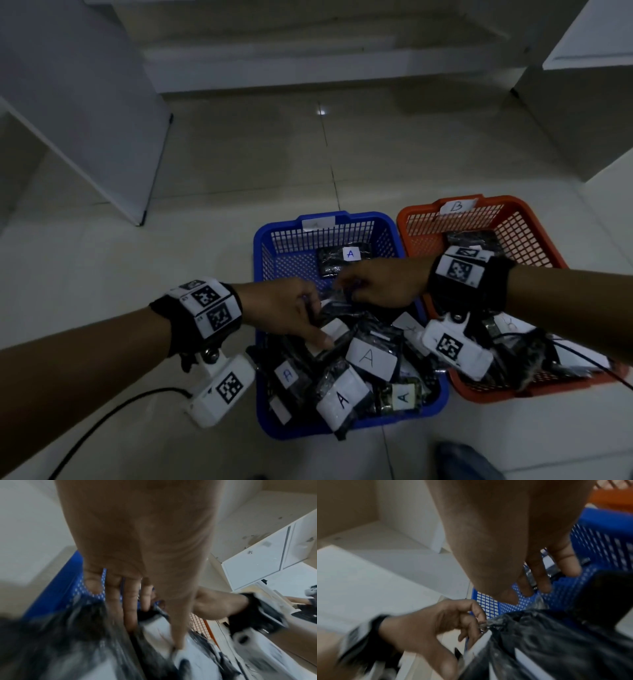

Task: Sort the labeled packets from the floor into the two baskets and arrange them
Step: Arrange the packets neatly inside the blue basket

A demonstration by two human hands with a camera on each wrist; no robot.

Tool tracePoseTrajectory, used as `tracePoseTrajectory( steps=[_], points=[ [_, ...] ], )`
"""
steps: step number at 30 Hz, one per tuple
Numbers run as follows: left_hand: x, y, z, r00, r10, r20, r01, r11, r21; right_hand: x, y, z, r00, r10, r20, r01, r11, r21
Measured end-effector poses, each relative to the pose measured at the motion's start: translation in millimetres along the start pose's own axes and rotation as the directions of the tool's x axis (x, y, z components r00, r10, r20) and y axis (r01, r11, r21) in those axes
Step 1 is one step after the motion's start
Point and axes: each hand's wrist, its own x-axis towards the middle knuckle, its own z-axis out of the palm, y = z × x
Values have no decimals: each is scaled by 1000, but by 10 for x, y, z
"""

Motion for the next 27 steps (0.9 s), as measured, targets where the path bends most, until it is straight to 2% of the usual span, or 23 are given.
tracePoseTrajectory(
  steps=[2, 6, 10, 14, 17, 20, 22, 25, 27],
  points=[
    [-29, -13, 68, 1000, 3, -27, -4, 999, -52, 26, -47, 0, 993, -6, 117, 4, 1000, 18],
    [-66, -44, 52, 999, -6, -39, 1, 992, -126, 78, -30, -61, 971, -9, 241, -18, 994, 111],
    [-100, -72, 8, 1000, 6, -3, -7, 986, -168, 93, 43, -111, 958, -11, 285, -43, 982, 182],
    [-63, -79, 49, 999, -4, -43, -3, 987, -161, 166, 105, -83, 945, -21, 327, -18, 993, 116],
    [-48, -75, 54, 999, -17, -45, 9, 985, -172, 246, 132, -17, 943, -58, 329, -6, 982, 191],
    [-49, -67, 61, 998, -25, -55, 15, 986, -168, 309, 141, -8, 956, -71, 285, -7, 965, 263],
    [-50, -67, 73, 997, -39, -63, 27, 984, -177, 310, 154, -58, 974, -82, 212, 24, 964, 265],
    [-54, -79, 76, 995, -62, -72, 47, 979, -200, 250, 173, -189, 995, -94, -31, 99, 950, 296],
    [-56, -84, 67, 995, -68, -79, 51, 977, -206, 229, 203, -289, 973, -92, -214, 139, 966, 220]
  ],
)
